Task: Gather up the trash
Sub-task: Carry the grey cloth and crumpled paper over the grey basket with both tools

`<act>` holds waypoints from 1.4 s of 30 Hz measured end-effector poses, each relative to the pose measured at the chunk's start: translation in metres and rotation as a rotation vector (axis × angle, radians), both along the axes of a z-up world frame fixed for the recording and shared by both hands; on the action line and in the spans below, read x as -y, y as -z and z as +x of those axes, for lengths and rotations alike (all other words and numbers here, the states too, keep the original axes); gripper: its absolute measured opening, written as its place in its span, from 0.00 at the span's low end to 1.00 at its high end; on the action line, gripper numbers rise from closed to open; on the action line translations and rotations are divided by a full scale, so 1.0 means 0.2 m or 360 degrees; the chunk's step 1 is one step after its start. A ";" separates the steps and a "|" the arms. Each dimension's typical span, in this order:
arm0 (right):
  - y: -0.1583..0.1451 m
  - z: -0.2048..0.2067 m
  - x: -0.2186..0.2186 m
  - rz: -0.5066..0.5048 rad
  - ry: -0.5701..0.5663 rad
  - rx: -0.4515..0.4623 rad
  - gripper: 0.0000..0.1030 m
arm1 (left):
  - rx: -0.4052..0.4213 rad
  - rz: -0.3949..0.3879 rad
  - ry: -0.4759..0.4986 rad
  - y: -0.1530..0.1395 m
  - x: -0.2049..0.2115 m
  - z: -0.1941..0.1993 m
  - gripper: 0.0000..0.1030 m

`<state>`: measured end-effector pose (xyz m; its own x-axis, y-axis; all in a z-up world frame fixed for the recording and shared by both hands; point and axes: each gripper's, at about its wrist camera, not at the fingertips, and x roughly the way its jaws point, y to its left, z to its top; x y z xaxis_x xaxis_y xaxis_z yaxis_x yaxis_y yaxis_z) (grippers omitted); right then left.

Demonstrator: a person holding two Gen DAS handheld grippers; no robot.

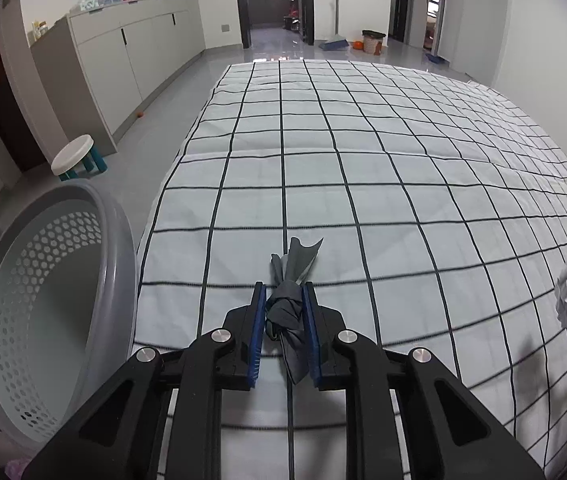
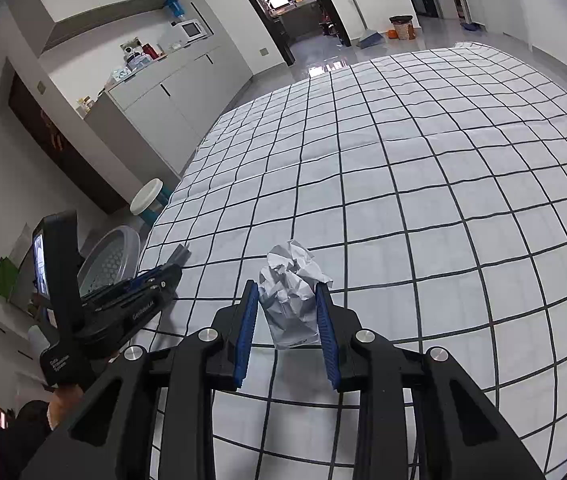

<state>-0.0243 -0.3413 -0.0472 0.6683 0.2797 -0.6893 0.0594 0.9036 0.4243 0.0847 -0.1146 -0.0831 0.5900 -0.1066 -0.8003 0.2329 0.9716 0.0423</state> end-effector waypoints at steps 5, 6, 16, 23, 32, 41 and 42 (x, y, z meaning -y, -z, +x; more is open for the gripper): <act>0.00 0.01 -0.05 -0.0030 -0.0015 -0.0003 0.28 | 0.0009 -0.0032 -0.0029 -0.05 -0.08 -0.07 0.18; 0.00 0.01 -0.07 -0.0044 -0.0018 -0.0007 0.28 | 0.0023 -0.0035 -0.0039 -0.07 -0.11 -0.09 0.18; -0.06 0.01 -0.39 -0.0051 -0.0114 -0.0005 0.28 | 0.0131 -0.0038 -0.0160 -0.26 -0.50 -0.15 0.18; -0.13 0.08 -0.73 -0.0089 -0.0195 0.0017 0.28 | 0.0209 0.0014 -0.0265 -0.31 -0.84 -0.09 0.18; -0.18 0.23 -1.12 -0.0148 -0.0342 0.0035 0.28 | 0.0176 0.0118 -0.0361 -0.21 -1.19 -0.03 0.18; -0.12 0.33 -1.38 -0.0219 -0.0472 0.0000 0.28 | 0.0100 -0.0009 -0.0443 -0.17 -1.37 0.01 0.18; -0.11 0.33 -1.40 -0.0229 -0.0480 0.0000 0.28 | 0.0088 -0.0019 -0.0453 -0.17 -1.38 0.01 0.18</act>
<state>0.0426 -0.0614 -0.0242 0.5704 0.3646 -0.7360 -0.2197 0.9312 0.2910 0.0869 0.1612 -0.0493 0.6400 0.0605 -0.7660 -0.0516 0.9980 0.0358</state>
